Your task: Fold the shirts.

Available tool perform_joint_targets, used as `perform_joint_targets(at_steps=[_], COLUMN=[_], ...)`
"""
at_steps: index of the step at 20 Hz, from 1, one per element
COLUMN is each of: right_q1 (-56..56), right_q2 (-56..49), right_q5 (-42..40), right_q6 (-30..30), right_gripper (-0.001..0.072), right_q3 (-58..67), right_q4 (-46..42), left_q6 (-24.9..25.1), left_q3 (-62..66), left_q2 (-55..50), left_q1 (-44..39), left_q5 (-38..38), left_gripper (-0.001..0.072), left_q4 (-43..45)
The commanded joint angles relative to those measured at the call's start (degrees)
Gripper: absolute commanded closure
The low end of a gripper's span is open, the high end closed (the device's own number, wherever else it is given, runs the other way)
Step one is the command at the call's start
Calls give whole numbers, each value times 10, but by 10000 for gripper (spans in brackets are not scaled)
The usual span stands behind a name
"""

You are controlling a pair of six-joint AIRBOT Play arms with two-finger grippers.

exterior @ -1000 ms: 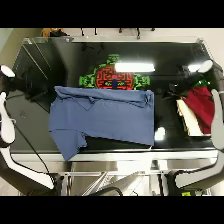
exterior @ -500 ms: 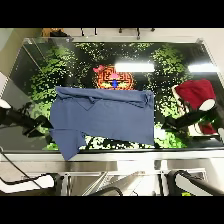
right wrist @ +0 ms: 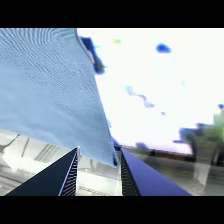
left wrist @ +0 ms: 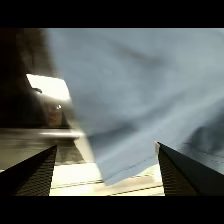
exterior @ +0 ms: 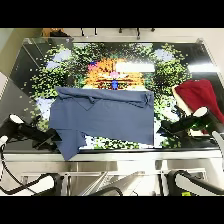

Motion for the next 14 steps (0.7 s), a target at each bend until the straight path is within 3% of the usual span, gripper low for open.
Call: perform_joint_targets(at_steps=[1, 4, 5, 6, 9, 11, 13, 14], right_q1=[1, 1, 1, 1, 1, 1, 1, 1], right_q2=[-6, -6, -6, -6, -7, -14, -24, -28], right_q5=[-2, -3, -3, -4, -7, -7, -7, -8], right_q6=[-11, -13, -15, -20, -21, -21, -20, -12], right_gripper=[411, 411, 411, 411, 411, 410, 392, 264], right_q3=[-2, -2, -2, -2, -2, -2, -4, -10], right_q4=[16, 16, 16, 16, 16, 15, 14, 15], left_q6=[5, 5, 5, 12, 30, 45, 48, 49], left_q3=[-30, -30, -30, -30, -30, -30, -30, -30], left_q2=[1, 1, 1, 1, 1, 1, 1, 1], left_q1=[-34, -53, -56, -56, -56, -53, -43, -38], left_q5=[87, 94, 96, 97, 94, 93, 92, 89], left_gripper=[17, 18, 74, 206, 240, 688, 690, 690], left_q4=[-36, -44, -50, -70, -107, -97, -99, -99])
